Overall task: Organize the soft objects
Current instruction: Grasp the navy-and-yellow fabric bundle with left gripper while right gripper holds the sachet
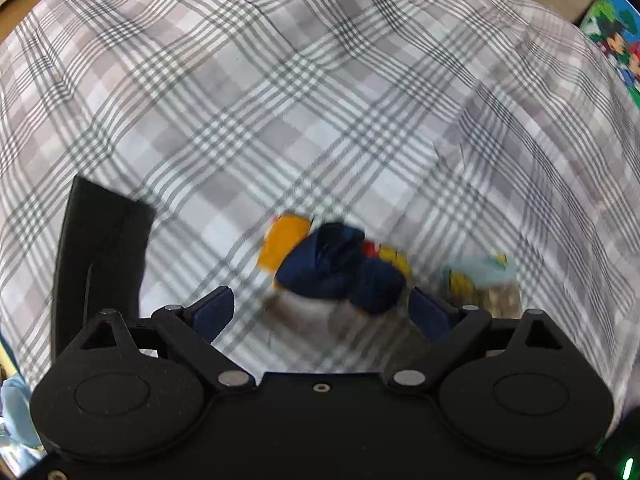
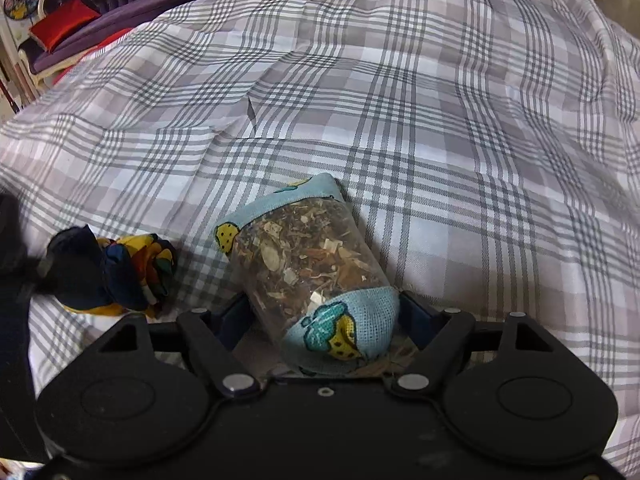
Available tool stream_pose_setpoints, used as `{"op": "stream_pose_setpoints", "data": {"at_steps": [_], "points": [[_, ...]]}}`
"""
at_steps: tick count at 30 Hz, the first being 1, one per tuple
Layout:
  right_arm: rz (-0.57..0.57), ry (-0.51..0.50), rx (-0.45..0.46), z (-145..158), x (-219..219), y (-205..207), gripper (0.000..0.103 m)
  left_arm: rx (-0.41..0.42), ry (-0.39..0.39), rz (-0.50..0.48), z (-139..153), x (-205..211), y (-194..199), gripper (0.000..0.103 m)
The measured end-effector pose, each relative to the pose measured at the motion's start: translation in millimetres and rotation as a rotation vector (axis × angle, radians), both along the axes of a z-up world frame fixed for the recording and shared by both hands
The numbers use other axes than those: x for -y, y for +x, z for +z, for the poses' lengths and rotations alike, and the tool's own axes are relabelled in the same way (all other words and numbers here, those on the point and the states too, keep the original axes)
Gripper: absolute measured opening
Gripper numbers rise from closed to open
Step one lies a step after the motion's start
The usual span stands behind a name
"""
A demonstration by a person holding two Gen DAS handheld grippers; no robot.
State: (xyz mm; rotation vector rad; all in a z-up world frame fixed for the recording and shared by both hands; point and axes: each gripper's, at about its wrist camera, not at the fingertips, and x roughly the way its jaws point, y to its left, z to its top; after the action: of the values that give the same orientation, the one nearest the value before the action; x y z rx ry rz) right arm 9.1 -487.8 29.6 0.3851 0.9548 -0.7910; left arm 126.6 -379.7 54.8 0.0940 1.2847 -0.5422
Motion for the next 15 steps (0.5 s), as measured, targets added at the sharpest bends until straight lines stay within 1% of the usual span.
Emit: {"op": "stream_pose_setpoints", "data": {"at_steps": [2, 10, 15], "points": [[0.003, -0.002, 0.0, 0, 0, 0, 0.078, 0.013, 0.023, 0.003, -6, 10, 3, 0.091], [0.011, -0.018, -0.001, -2, 0, 1, 0.079, 0.042, 0.105, -0.078, -28, 36, 2, 0.092], [0.011, -0.02, 0.0, -2, 0, 1, 0.08, 0.058, 0.133, -0.116, -37, 46, 4, 0.093]]}}
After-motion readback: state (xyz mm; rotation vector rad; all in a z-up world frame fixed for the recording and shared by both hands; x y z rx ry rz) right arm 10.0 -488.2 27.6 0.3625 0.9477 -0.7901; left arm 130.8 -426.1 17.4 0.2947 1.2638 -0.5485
